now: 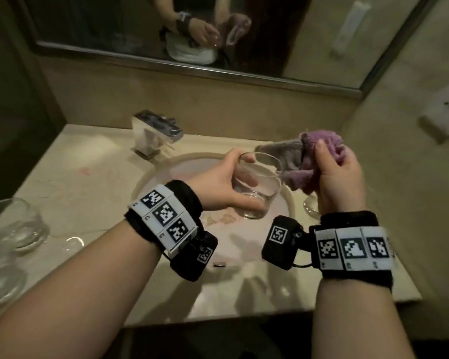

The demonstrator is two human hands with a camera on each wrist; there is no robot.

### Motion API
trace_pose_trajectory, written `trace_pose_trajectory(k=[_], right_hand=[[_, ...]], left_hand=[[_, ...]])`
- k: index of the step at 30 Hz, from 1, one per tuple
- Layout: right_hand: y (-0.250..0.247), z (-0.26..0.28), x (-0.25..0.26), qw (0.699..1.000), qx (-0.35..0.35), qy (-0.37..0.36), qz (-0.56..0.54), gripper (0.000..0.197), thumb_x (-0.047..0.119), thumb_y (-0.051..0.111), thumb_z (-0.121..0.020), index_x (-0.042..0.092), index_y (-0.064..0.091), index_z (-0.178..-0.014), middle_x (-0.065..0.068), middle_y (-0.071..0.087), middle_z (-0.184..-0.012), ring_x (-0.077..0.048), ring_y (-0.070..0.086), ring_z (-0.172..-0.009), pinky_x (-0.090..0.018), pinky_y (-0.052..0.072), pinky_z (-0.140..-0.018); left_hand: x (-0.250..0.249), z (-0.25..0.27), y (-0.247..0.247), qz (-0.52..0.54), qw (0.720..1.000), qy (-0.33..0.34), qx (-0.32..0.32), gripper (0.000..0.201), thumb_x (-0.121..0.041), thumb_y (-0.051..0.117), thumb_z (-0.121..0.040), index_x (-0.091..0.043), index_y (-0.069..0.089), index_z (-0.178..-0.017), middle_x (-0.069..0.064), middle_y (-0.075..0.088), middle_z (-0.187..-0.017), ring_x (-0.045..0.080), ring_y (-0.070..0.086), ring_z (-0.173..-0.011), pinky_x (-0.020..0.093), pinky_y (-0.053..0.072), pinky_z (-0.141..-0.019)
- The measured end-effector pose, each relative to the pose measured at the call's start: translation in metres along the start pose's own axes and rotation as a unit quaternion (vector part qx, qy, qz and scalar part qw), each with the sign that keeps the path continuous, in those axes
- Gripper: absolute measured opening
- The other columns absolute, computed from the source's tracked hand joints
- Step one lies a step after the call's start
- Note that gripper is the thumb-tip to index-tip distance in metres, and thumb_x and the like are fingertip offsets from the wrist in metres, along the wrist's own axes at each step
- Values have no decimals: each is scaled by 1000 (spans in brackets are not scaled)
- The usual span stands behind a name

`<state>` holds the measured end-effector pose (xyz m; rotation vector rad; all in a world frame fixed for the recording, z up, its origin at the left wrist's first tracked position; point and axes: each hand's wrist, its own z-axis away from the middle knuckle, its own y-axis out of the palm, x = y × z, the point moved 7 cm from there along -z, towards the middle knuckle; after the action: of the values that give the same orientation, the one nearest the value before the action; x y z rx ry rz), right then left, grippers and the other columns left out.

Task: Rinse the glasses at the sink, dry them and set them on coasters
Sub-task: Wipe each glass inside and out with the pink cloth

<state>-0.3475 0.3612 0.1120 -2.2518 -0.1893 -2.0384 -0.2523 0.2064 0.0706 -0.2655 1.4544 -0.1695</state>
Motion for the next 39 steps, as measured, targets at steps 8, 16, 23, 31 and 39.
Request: trace_pose_trajectory(k=[8, 16, 23, 31, 39], right_hand=[[-130, -46, -38, 993, -79, 21, 85, 37, 59, 60, -63, 30, 59, -86, -2, 68, -97, -26, 66, -96, -55, 51, -89], [-156, -87, -55, 995, -7, 25, 100, 37, 38, 61, -84, 18, 57, -114, -4, 66, -107, -21, 65, -98, -48, 53, -90], [-149, -95, -69, 991, 48, 21, 124, 45, 59, 56, -63, 31, 58, -98, 1, 66, -104, -21, 65, -98, -49, 52, -88], [-137, -94, -75, 988, 83, 12, 126, 36, 63, 55, -60, 37, 56, -86, 0, 64, -105, -23, 63, -100, -51, 52, -87], [-127, -90, -68, 988, 106, -7, 110, 32, 59, 56, -63, 37, 56, -85, 4, 65, -102, -20, 63, -100, -50, 51, -90]], left_hand=[[15, -56, 102, -29, 997, -18, -76, 87, -18, 86, -61, -22, 33, -130, -6, 50, -114, 13, 56, -104, 25, 50, -87], [37, -94, 163, -89, 991, -59, -76, 93, -16, 83, -63, -35, 29, -136, -2, 48, -126, 13, 50, -111, 32, 46, -97], [49, -97, 176, -188, 974, -74, -101, 90, -26, 82, -65, -33, 29, -137, -5, 51, -125, 16, 44, -115, 30, 38, -98], [62, -95, 190, -197, 972, -101, -85, 96, -20, 84, -64, -30, 26, -140, -4, 47, -131, 15, 42, -119, 31, 37, -102], [67, -100, 193, -205, 971, -96, -82, 95, -20, 84, -64, -29, 27, -139, -1, 46, -133, 17, 39, -121, 30, 34, -101]])
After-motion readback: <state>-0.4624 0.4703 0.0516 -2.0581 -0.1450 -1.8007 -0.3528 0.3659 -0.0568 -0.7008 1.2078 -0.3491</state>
